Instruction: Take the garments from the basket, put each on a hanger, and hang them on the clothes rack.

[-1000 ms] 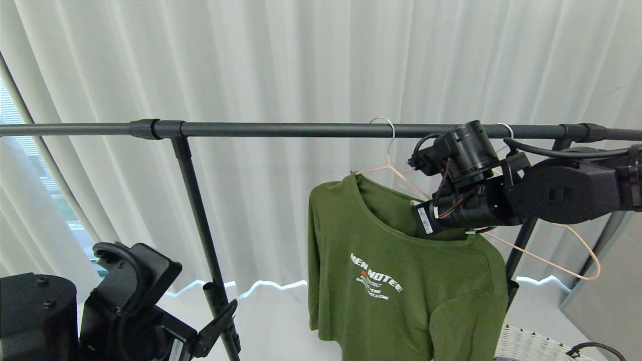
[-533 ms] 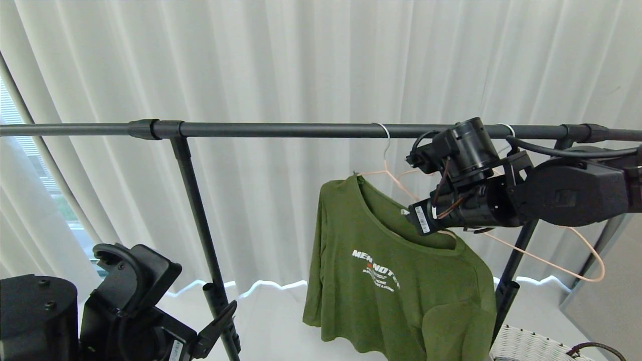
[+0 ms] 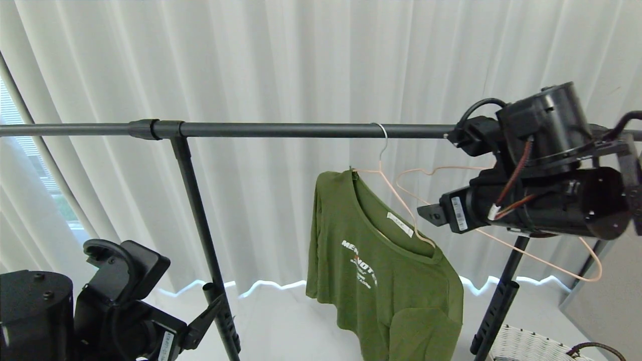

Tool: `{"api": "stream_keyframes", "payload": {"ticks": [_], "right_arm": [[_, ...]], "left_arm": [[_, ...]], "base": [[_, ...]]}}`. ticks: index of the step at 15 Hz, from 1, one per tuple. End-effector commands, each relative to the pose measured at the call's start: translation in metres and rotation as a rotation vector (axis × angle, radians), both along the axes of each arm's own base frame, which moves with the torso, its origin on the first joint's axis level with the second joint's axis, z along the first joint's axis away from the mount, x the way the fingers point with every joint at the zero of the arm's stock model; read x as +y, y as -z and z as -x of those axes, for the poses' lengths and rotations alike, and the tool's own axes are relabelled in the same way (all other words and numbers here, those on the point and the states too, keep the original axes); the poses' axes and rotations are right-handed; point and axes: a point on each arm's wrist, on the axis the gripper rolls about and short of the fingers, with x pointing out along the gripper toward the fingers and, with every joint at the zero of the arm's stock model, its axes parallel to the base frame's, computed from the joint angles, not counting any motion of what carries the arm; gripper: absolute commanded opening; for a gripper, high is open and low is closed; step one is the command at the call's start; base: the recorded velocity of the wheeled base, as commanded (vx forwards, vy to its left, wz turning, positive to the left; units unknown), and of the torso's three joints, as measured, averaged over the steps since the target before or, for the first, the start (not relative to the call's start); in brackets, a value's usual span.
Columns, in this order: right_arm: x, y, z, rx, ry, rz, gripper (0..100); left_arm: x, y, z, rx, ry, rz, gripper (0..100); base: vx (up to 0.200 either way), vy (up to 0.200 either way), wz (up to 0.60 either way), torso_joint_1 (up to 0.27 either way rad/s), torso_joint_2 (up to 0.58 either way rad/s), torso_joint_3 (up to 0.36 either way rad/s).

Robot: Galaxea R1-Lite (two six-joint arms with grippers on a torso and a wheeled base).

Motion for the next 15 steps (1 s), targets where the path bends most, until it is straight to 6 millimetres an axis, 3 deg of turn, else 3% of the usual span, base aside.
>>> {"api": "stream_keyframes", "payload": {"ticks": [1, 4, 9, 13, 15], "right_arm": [[-0.037, -0.008, 0.04, -0.05, -0.029, 0.023, 100], [-0.076, 0.008, 0.066, -0.069, -0.028, 0.159, 100], [-0.138, 0.029, 0.083, -0.059, 0.15, 0.321, 100], [-0.162, 0.047, 0.093, -0.027, 0.274, 0.364, 100], [-0.168, 0.053, 0.091, -0.07, 0.317, 0.375, 100]], "left_arm": [[0.004, 0.002, 0.0, 0.007, -0.023, -0.004, 100], [0.01, 0.005, 0.001, 0.013, -0.06, -0.008, 100], [0.025, 0.006, -0.004, 0.013, -0.179, -0.013, 100], [0.034, 0.01, -0.004, 0.027, -0.256, -0.031, 100], [0.036, 0.011, -0.003, 0.024, -0.283, -0.039, 100]], "base": [[-0.2, 0.0, 0.0, 0.002, 0.01, 0.002], [-0.2, 0.0, 0.0, 0.001, 0.0, 0.002], [-0.2, 0.0, 0.0, -0.001, 0.0, 0.005], [-0.2, 0.0, 0.0, -0.002, 0.0, 0.004], [0.0, 0.0, 0.0, 0.0, 0.0, 0.0]]}}
